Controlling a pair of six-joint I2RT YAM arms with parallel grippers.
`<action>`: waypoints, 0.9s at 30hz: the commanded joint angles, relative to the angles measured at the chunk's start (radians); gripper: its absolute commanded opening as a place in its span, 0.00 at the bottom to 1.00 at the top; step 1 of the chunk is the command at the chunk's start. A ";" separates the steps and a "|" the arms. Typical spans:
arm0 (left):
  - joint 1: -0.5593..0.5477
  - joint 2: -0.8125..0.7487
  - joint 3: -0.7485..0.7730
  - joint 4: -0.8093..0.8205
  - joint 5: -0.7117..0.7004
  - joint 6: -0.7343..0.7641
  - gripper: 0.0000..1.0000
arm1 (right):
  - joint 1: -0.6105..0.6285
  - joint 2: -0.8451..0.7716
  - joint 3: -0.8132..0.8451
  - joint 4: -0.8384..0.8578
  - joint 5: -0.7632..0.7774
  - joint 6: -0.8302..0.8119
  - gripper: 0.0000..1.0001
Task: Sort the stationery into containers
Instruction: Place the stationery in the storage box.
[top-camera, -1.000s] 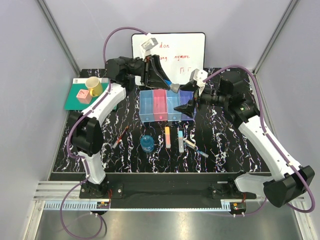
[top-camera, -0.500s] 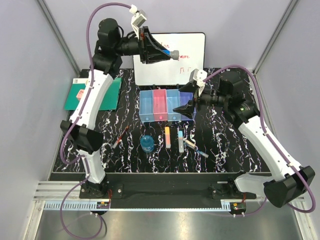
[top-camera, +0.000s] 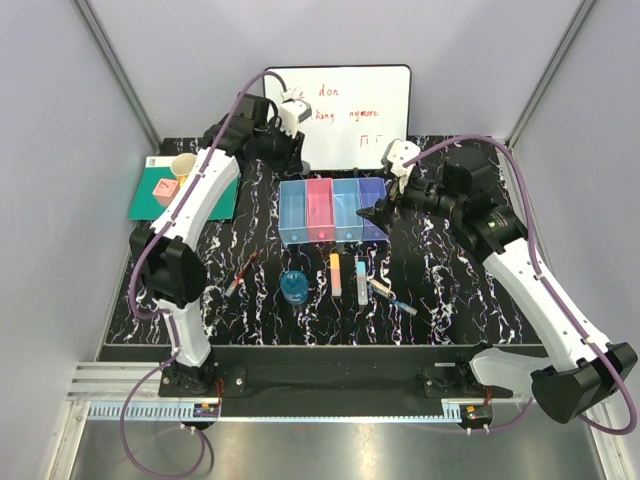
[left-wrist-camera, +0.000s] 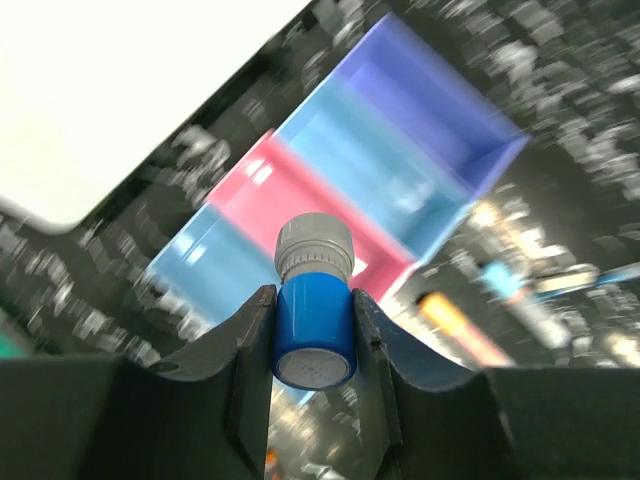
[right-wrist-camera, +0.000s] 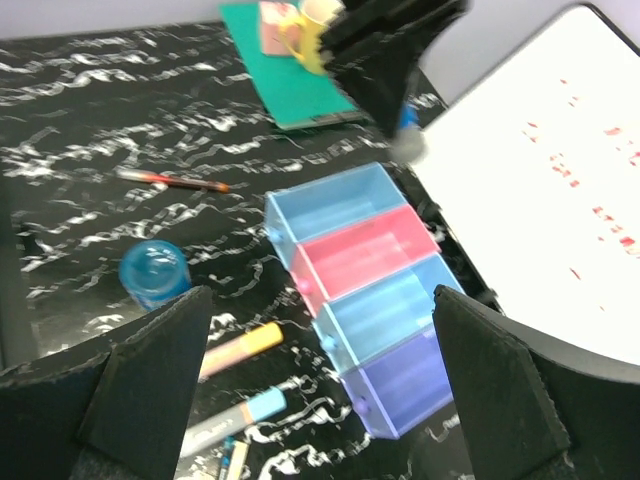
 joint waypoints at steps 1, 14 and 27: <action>0.006 0.037 0.026 -0.081 -0.240 0.147 0.00 | 0.007 -0.009 0.004 -0.053 0.142 -0.044 1.00; 0.017 0.204 0.104 -0.192 -0.299 0.236 0.00 | 0.007 -0.047 -0.019 -0.131 0.142 -0.105 1.00; -0.005 0.315 0.113 -0.190 -0.245 0.290 0.00 | 0.007 -0.036 -0.013 -0.137 0.145 -0.110 1.00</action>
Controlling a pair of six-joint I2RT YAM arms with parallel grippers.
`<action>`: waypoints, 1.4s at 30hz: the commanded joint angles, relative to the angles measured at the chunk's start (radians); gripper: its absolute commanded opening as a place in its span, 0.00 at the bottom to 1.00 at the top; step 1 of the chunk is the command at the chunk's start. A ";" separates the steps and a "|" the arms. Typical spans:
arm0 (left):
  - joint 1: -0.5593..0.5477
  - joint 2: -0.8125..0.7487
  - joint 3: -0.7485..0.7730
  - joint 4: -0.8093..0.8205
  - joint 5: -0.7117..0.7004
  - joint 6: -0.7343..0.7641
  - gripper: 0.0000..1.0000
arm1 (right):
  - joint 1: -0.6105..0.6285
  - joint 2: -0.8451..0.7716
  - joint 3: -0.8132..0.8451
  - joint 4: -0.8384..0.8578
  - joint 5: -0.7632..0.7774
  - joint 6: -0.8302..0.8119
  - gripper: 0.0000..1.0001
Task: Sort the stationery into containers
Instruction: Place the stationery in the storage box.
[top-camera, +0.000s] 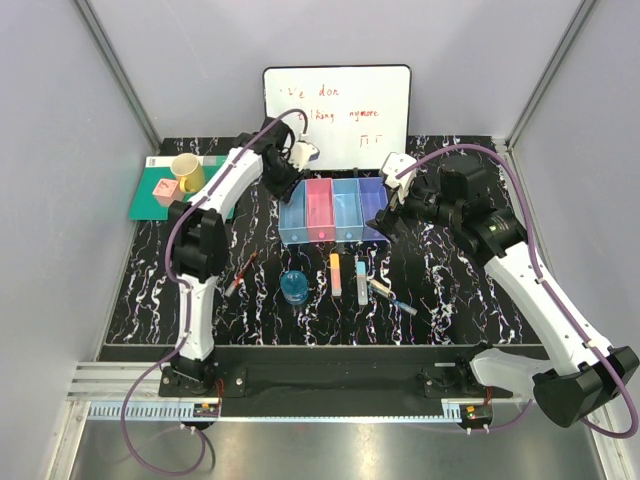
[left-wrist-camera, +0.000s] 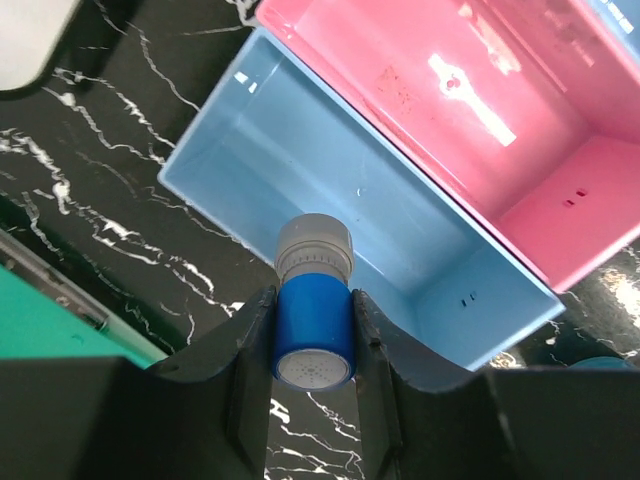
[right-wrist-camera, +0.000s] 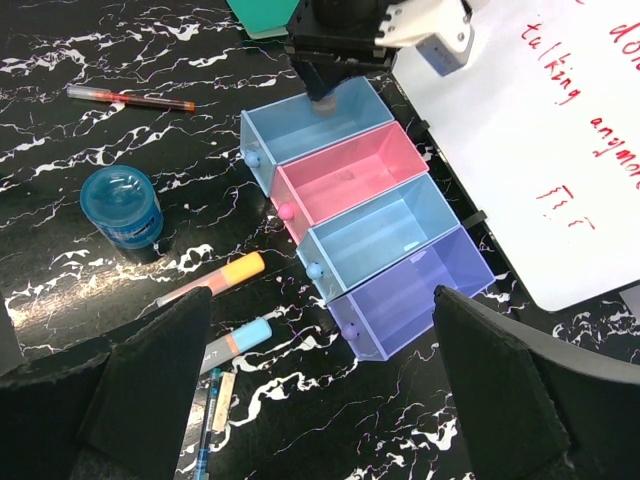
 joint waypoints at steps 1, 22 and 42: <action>-0.019 0.042 0.062 0.012 0.014 0.034 0.00 | 0.007 -0.014 0.013 0.007 0.018 -0.011 1.00; -0.054 0.202 0.157 0.080 -0.131 0.089 0.00 | 0.007 -0.021 -0.012 0.007 0.015 -0.006 1.00; -0.048 0.194 0.156 0.106 -0.168 0.104 0.48 | 0.007 -0.027 -0.004 0.006 0.004 0.002 1.00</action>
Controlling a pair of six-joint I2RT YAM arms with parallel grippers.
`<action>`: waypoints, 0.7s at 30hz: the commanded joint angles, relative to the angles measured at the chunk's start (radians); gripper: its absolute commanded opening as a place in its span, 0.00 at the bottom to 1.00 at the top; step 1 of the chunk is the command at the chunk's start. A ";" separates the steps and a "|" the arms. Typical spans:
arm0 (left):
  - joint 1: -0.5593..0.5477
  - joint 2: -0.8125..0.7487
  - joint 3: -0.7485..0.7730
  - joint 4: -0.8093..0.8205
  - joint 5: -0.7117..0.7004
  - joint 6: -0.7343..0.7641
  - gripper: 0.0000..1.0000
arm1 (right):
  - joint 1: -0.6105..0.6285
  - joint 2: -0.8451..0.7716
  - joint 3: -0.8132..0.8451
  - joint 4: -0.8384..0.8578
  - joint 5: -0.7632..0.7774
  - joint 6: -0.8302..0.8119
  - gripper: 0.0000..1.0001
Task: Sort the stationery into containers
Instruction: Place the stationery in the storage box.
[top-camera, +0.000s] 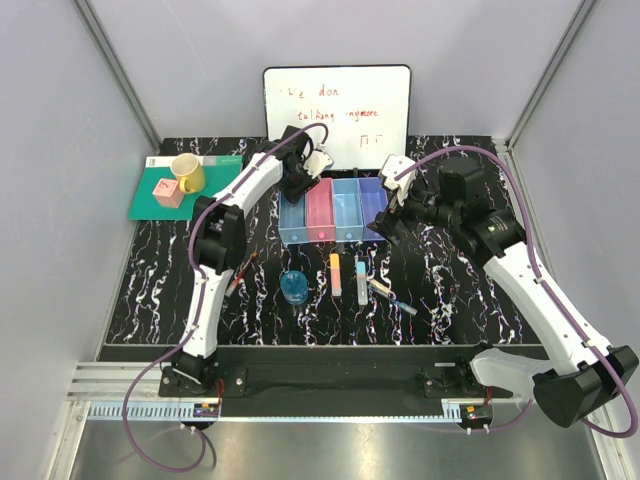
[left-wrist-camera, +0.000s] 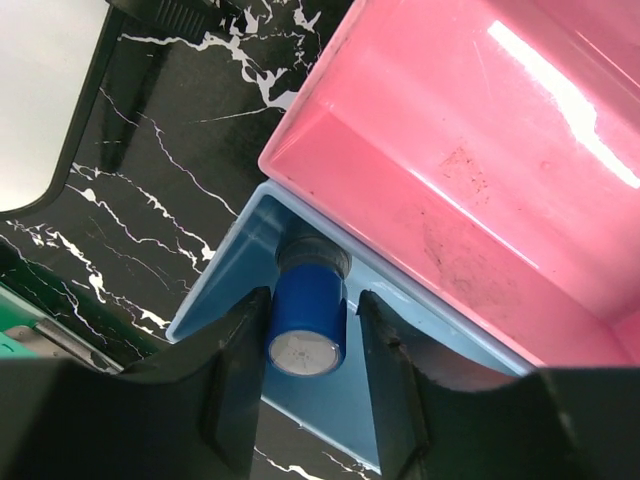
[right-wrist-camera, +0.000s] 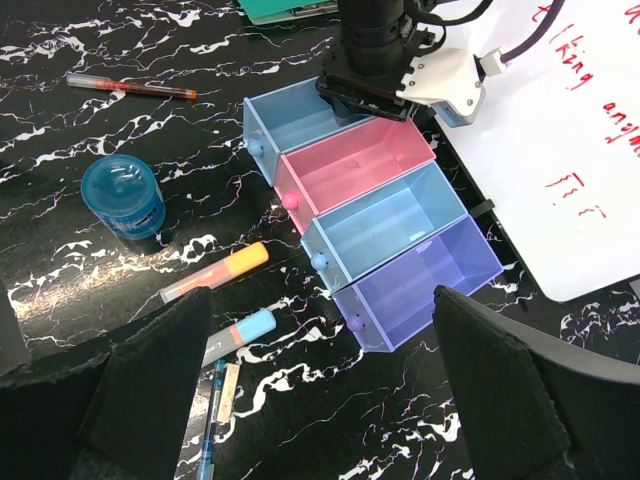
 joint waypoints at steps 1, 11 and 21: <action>0.003 -0.012 0.034 0.032 -0.022 0.003 0.52 | 0.007 -0.025 0.008 0.020 -0.002 0.002 1.00; -0.005 -0.109 0.022 0.026 0.002 -0.022 0.53 | 0.007 -0.039 0.001 0.020 -0.002 0.005 1.00; -0.032 -0.287 -0.021 0.010 0.031 -0.063 0.54 | 0.007 -0.048 0.015 0.011 -0.008 0.010 1.00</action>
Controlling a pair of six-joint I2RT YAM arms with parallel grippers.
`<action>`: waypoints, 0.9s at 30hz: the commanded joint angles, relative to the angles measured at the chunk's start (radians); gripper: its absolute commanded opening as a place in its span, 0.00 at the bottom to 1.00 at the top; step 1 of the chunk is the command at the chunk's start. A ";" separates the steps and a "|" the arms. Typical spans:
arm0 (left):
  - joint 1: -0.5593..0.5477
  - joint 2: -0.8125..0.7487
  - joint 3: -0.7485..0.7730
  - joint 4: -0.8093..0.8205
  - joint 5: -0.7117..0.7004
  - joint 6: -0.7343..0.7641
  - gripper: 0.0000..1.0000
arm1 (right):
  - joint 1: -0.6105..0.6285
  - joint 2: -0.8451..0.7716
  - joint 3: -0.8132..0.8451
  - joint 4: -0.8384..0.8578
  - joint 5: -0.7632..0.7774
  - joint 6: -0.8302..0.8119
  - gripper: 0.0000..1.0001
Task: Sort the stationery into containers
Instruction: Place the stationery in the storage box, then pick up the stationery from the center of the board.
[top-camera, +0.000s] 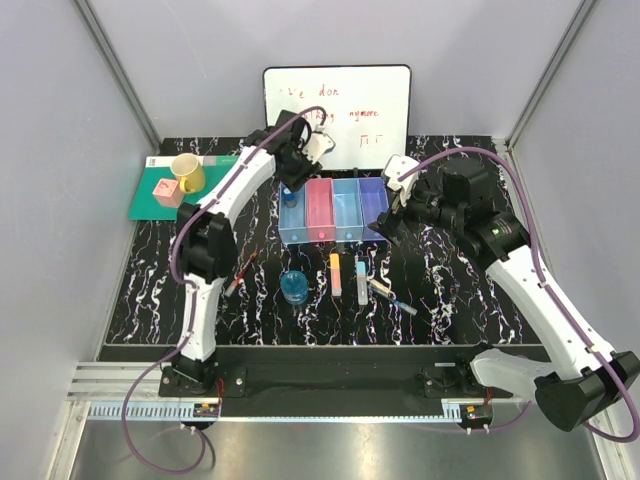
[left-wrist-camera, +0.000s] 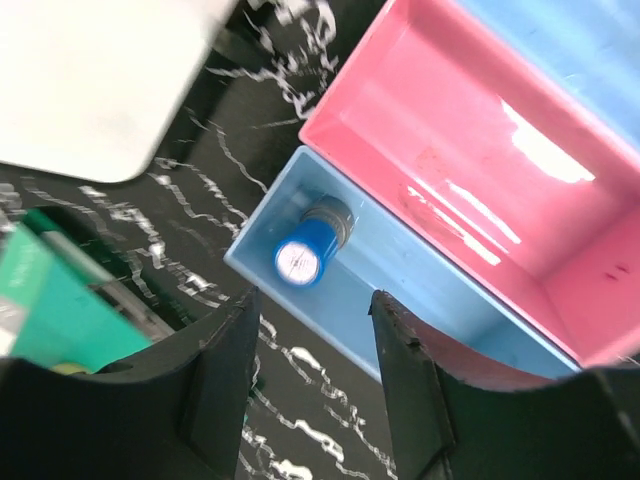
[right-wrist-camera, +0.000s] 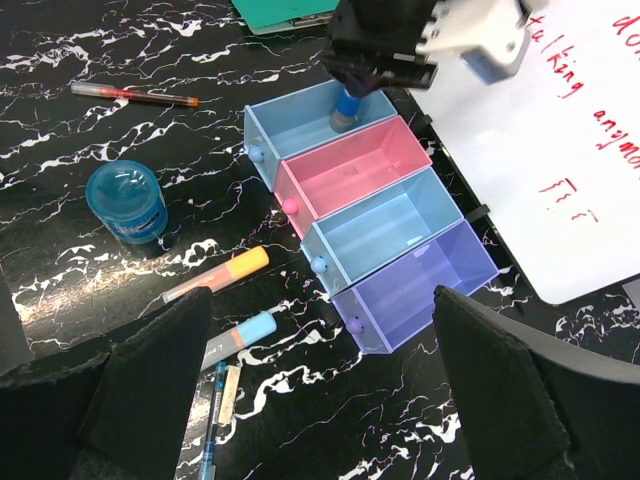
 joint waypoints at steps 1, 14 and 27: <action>-0.015 -0.158 -0.006 0.003 0.027 -0.032 0.54 | 0.007 -0.030 0.020 0.004 -0.002 0.002 1.00; -0.175 -0.699 -0.719 -0.005 0.052 0.009 0.82 | 0.007 -0.056 0.006 -0.034 0.021 -0.043 1.00; -0.288 -0.802 -0.923 0.034 0.067 -0.095 0.99 | 0.007 -0.068 0.014 -0.045 0.010 -0.035 1.00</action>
